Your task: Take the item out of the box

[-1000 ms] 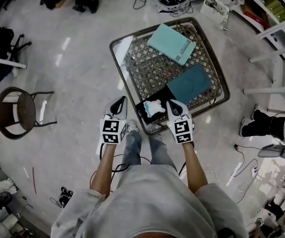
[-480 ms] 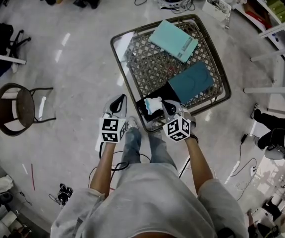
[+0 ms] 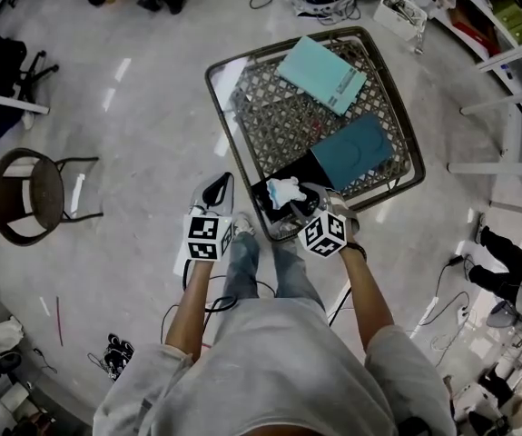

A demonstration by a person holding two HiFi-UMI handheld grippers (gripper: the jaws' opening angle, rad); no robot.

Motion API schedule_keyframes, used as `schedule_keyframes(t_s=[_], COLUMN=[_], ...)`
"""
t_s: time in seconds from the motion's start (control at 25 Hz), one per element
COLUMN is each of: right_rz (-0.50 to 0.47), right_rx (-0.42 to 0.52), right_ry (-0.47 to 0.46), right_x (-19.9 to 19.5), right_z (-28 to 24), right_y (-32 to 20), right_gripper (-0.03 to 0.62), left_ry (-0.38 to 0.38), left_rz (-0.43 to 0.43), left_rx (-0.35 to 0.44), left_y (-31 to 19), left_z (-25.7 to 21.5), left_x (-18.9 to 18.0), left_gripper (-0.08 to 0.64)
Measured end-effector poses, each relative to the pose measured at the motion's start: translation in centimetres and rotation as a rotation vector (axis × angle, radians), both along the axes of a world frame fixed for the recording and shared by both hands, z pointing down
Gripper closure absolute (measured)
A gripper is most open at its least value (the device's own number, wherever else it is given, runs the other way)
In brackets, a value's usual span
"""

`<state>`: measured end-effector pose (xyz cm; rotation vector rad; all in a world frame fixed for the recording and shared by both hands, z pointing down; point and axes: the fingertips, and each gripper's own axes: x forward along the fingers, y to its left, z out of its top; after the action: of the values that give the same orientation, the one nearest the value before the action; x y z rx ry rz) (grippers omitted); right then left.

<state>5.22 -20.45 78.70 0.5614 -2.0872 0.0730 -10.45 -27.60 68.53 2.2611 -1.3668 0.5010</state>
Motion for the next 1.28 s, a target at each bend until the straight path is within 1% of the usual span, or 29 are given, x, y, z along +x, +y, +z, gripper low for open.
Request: schedule_keyframes(t_s=[0.08,0.16,0.36,0.72,1.0,1.28], right_rz=[-0.017,-0.032,-0.042,-0.059,-0.108,-0.164], right_rx=[-0.04,-0.081,-0.151,-0.206,-0.26,-0.298], right_ry=[0.009,0.017,0.021,0.048,0.084,0.133], right_x=[-0.1,-0.2,-0.5,-1.5,-2.9,-3.2], right_z=[0.8,1.5,2.9,4.9,7.0,9.1], right_y=[0.4,0.8,0.9,0.1,0.1,0.5], right_gripper=[0.337,0.279,0.23,0.223,0.224,0.224], left_ry=[-0.001,-0.001,0.002,0.004,0.0,-0.002], left_rz=[-0.003,-0.004,-0.008,-0.016,-0.03,-0.039], left_rx=[-0.002,-0.004,-0.007,-0.015,-0.021,-0.03], left_y=[0.1,0.2,0.3,0.1,0.1,0.2], left_z=[0.0,0.1,0.2,0.4,0.6,1.0], left_x=[-0.1,-0.2,-0.2,-0.5,-1.3,-1.8], left_gripper=[0.557,0.557,0.557,0.557,0.557,0.557])
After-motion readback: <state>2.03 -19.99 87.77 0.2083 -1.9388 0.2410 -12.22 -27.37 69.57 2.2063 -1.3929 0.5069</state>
